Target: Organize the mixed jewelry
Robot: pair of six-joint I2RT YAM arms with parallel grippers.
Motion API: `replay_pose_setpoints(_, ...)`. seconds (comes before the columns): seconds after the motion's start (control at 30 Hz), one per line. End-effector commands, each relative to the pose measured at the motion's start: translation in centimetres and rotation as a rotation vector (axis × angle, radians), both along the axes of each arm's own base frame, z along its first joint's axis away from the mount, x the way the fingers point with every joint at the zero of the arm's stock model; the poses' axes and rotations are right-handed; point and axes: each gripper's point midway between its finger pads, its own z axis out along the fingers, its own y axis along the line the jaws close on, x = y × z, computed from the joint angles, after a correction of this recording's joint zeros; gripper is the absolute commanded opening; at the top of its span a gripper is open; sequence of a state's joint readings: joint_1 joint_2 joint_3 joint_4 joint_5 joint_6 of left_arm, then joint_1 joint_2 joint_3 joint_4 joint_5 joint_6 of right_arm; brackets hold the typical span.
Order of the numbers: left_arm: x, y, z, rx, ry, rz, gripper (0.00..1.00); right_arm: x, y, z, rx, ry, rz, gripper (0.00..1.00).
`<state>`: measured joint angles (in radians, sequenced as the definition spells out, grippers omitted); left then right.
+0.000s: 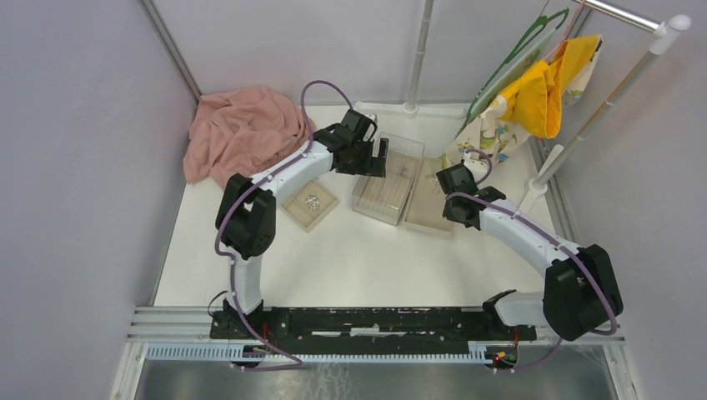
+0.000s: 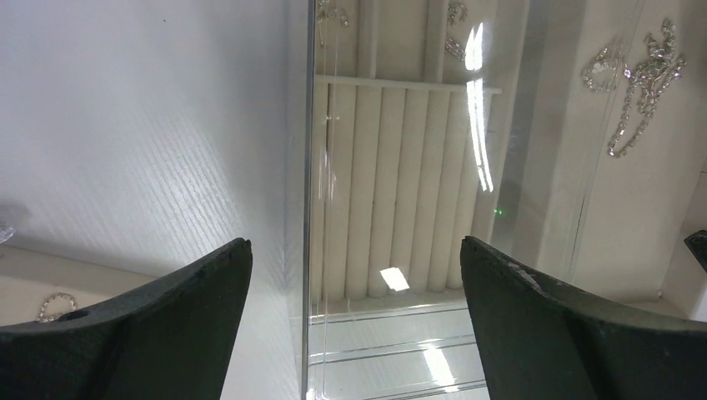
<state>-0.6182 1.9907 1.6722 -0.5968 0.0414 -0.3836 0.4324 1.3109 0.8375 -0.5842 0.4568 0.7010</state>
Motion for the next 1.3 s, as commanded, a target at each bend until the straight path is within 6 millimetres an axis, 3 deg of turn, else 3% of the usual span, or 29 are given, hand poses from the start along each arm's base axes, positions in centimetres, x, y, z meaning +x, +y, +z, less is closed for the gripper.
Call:
replay_pose_setpoints(0.0,1.1,0.0,4.1,-0.037,-0.099,-0.013,1.00,3.0,1.1,2.3,0.024,-0.108,0.001,0.00)
replay_pose_setpoints(0.6,0.7,-0.2,2.7,-0.020,-0.062,-0.036,1.00,4.9,2.7,2.3,0.064,-0.117,0.013,0.00)
replay_pose_setpoints(1.27,-0.6,-1.3,0.9,-0.065,0.015,-0.076,1.00,4.8,4.1,0.6,0.134,-0.088,0.015,0.00)
